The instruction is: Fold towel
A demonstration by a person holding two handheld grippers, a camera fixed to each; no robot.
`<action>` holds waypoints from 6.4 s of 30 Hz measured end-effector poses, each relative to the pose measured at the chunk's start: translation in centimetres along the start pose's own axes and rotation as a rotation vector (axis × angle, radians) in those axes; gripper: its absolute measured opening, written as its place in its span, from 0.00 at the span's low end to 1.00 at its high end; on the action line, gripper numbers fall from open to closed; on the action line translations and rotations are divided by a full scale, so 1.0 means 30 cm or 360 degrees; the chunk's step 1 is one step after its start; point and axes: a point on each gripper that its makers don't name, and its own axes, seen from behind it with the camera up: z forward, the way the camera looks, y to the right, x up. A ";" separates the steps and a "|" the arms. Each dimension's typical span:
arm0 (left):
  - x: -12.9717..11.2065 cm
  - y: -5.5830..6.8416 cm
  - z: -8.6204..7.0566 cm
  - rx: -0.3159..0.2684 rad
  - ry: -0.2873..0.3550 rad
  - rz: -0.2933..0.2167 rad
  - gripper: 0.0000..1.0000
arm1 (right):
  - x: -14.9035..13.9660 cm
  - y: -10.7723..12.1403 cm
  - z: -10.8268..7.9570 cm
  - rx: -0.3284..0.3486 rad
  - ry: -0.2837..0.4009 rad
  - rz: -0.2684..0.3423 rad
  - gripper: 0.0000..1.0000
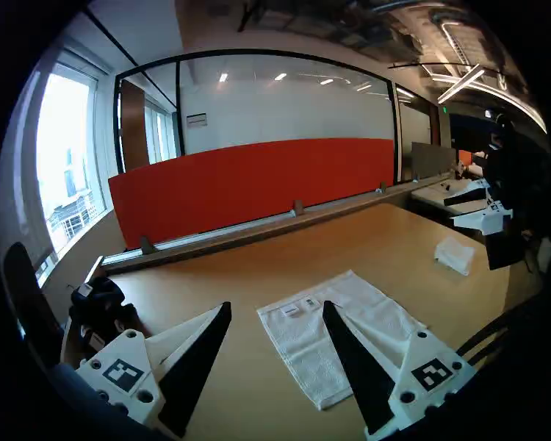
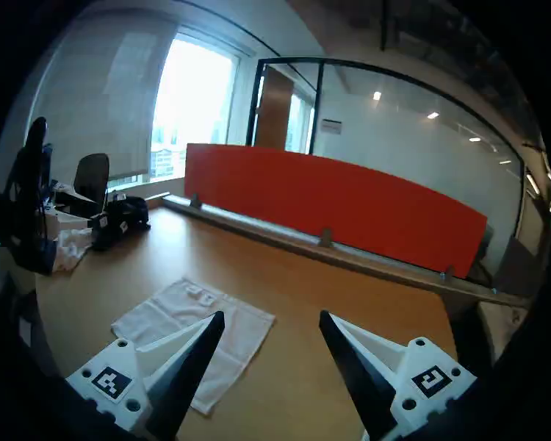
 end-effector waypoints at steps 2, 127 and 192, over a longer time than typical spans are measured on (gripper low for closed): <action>-0.031 0.017 0.008 -0.0025 -0.0037 0.0032 0.92 | -0.028 -0.021 0.006 0.0042 -0.0040 -0.0032 1.00; -0.780 0.327 0.219 -0.0504 -0.0911 0.0174 0.17 | -0.725 -0.351 0.154 0.0675 -0.0733 -0.0219 0.10; -0.507 0.417 -0.059 -0.0566 -0.0959 -0.0040 0.17 | -0.404 -0.352 -0.153 0.0821 -0.0607 -0.0139 0.10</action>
